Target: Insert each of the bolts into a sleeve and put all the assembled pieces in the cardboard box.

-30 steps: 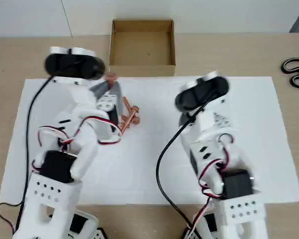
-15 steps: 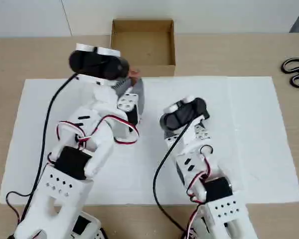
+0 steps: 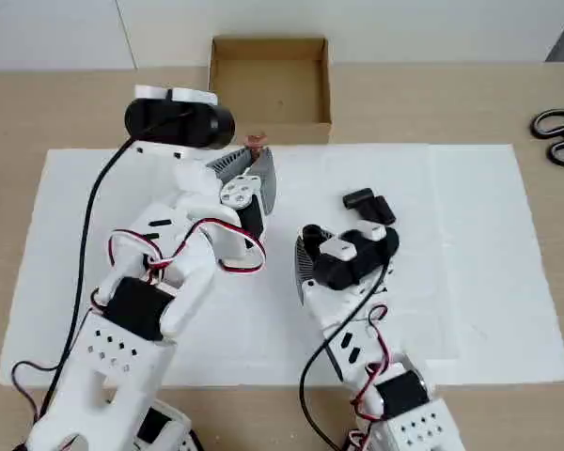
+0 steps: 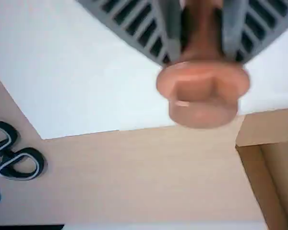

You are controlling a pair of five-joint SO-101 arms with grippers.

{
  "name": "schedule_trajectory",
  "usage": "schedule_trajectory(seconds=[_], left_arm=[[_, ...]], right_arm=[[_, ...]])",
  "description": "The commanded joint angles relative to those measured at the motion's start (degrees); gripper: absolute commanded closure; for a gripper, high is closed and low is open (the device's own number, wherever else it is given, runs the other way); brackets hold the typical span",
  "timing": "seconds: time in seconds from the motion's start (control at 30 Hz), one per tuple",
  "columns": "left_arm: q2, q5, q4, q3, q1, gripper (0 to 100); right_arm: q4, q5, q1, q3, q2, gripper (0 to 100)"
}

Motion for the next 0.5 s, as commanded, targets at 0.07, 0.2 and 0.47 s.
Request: schedule_trajectory(seconds=[0.07,0.2,0.47], left_arm=[[-0.79,0.00,-11.43,6.02,2.46,99],[-0.79,0.00,-16.70,10.59,4.84,99],[-0.88,0.00,-17.23,12.44,7.30,99]], right_arm=[[4.53,-0.62,-1.80,0.44,-5.32,99.5],[6.46,-0.62,-3.12,0.44,-6.81,99.5],[6.46,-0.62,-3.12,0.44,-7.08,99.5]])
